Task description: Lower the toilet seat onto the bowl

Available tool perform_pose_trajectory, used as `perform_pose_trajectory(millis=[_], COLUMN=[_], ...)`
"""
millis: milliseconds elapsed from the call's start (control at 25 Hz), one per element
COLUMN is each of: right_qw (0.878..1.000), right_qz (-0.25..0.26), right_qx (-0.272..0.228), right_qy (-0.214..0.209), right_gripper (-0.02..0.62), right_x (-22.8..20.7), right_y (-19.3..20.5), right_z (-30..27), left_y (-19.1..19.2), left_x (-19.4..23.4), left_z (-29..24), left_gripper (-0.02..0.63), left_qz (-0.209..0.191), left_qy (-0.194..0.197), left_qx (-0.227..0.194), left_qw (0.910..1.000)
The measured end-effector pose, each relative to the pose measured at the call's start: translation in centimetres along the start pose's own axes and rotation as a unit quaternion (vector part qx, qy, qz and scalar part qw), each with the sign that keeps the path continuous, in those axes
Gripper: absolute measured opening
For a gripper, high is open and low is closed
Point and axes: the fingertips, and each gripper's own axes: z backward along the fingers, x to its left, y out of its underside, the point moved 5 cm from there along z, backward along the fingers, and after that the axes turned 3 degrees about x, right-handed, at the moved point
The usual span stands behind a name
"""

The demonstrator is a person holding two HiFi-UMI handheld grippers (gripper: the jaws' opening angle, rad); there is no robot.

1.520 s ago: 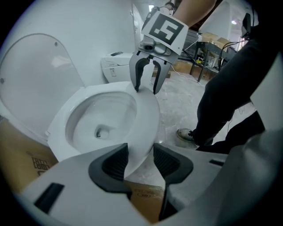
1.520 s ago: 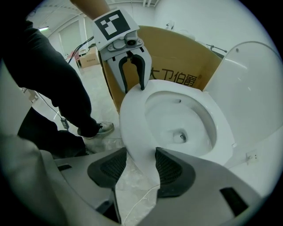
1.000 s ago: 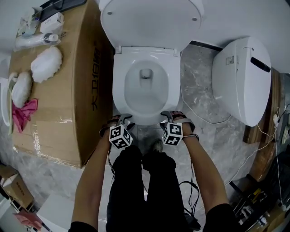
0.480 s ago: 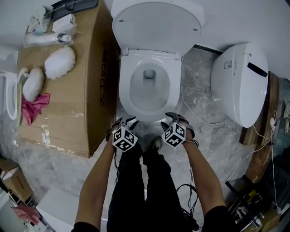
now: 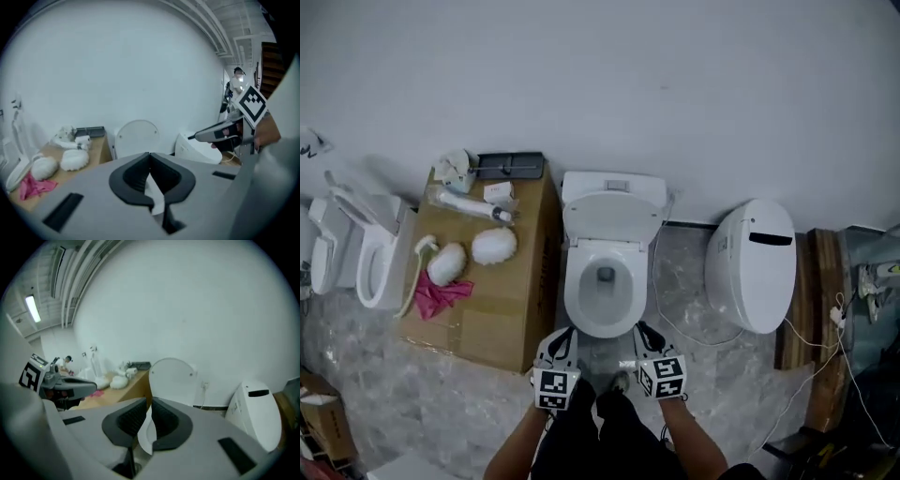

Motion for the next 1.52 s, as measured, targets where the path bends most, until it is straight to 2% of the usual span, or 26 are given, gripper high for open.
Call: perform_pose_trajectory(millis=[120,240,360,480,760,960,1160,1280,1520], right_qw=[0.998,0.993,0.988,0.984,0.983,0.982,0.981,0.981,0.98], right_qz=[-0.026,-0.024,-0.01,0.005,0.004,0.022,0.037,0.041,0.048], right_qx=[-0.058,-0.107,-0.147,-0.177,-0.183,-0.183,-0.19,-0.189,-0.192], right_qy=[0.016,0.035,0.039,0.034,0.026,0.027,0.027,0.028,0.029], right_gripper=[0.048,0.041,0.041,0.041,0.037,0.029,0.029,0.029,0.029], right_x=[1.8,3.1,4.5,5.5,7.2,7.5,8.0,8.1,8.4], right_y=[-5.1,-8.9,-11.2,-12.2,-10.9,-11.2,-11.6,-11.6,-11.9], right_z=[5.2,9.4,13.1,15.4,16.9,17.1,17.2,17.1,17.1], left_y=[-6.1,-11.0,-13.9,-15.8,-14.9,-15.1,-14.6,-15.0,-15.2], left_x=[-0.6,-1.3,-2.3,-3.3,-4.0,-3.9,-3.9,-3.9,-3.6], left_z=[5.0,9.0,12.6,14.8,16.0,16.4,16.4,16.2,16.4], left_gripper=[0.011,0.011,0.011,0.011,0.011,0.012,0.012,0.012,0.011], left_qz=[0.006,-0.005,-0.017,-0.023,-0.022,-0.03,-0.014,-0.023,-0.027], left_qy=[-0.012,-0.019,-0.034,-0.045,-0.039,-0.041,-0.039,-0.036,-0.04], left_qx=[-0.055,-0.113,-0.155,-0.179,-0.178,-0.194,-0.17,-0.188,-0.197], left_qw=[0.9984,0.9934,0.9871,0.9825,0.983,0.9798,0.9846,0.9812,0.9793])
